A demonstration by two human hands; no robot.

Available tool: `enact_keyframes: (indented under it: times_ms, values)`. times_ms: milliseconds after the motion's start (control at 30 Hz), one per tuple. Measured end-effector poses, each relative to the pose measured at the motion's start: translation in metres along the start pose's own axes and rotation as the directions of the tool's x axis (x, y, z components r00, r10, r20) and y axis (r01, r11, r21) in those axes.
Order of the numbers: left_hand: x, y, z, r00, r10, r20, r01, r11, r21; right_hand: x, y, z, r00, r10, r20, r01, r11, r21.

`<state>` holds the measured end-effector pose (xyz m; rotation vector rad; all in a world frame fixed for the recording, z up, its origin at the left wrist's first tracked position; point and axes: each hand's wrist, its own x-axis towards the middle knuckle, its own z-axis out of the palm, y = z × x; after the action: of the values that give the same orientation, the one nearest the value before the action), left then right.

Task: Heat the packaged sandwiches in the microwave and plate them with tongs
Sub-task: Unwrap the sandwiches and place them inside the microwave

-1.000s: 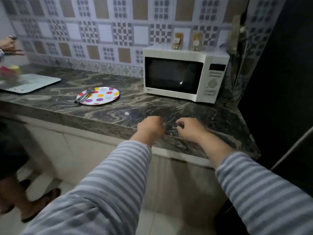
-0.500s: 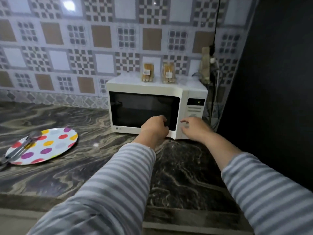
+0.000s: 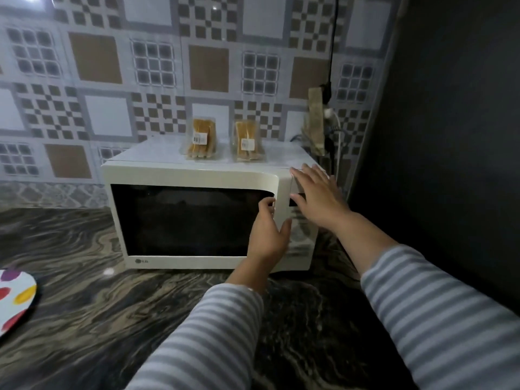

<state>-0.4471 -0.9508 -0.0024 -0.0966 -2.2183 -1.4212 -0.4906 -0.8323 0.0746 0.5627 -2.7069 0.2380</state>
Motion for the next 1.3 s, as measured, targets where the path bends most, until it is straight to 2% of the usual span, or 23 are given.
enact_keyframes:
  times_ms: [100,167,233,333,500,933,1300]
  values:
    - [0.003,-0.011,0.010,0.992,0.072,-0.108,-0.066,0.996,0.055,0.007,0.009,0.005,0.995,-0.081,-0.058,0.075,0.992,-0.106]
    - [0.004,-0.016,0.016,0.986,0.075,-0.146,-0.071,0.997,0.032,0.012,0.014,0.008,0.986,-0.138,-0.089,0.126,0.983,-0.136]
    - [0.004,-0.017,0.021,0.985,0.084,-0.148,-0.085,0.996,-0.004,0.015,0.018,0.011,0.977,-0.183,-0.112,0.167,0.975,-0.145]
    - [0.004,-0.017,0.025,0.980,0.165,-0.110,-0.157,0.985,0.075,0.018,0.023,0.015,0.965,-0.221,-0.144,0.203,0.971,-0.129]
    - [0.010,-0.020,0.019,0.972,0.222,-0.073,-0.206,0.962,0.181,0.018,0.026,0.018,0.954,-0.238,-0.182,0.227,0.971,-0.079]
    - [0.024,-0.033,0.008,0.969,0.241,-0.046,-0.232,0.961,0.154,0.022,0.029,0.021,0.947,-0.235,-0.218,0.229,0.972,-0.052]
    - [0.008,-0.027,0.010,0.962,0.253,-0.105,-0.229,0.953,0.199,0.022,0.029,0.022,0.958,-0.219,-0.188,0.214,0.976,-0.043]
